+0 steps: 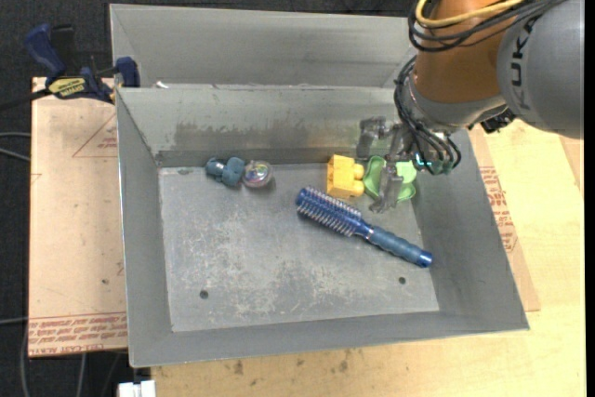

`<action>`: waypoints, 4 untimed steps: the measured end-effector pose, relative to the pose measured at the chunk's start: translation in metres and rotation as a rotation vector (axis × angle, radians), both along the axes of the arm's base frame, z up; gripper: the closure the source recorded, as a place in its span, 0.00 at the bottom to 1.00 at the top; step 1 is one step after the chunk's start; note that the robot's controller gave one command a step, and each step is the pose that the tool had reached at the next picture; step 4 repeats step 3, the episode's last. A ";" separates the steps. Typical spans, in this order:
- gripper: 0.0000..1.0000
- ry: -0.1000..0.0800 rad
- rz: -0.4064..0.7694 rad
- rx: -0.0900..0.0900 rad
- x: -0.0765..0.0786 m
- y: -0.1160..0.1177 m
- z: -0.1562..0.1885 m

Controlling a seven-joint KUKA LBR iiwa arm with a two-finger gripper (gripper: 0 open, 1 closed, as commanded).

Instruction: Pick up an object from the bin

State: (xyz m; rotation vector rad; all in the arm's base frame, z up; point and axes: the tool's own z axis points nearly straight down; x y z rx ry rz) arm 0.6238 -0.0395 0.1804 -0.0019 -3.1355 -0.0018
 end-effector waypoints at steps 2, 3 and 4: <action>1.00 -0.014 0.062 0.004 -0.013 0.028 -0.107; 1.00 -0.016 -0.001 0.000 -0.033 0.025 0.022; 1.00 -0.016 -0.001 0.000 -0.033 0.025 0.022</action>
Offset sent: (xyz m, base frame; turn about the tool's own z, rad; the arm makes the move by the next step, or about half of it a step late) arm -0.0158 0.0257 -0.1104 -0.0642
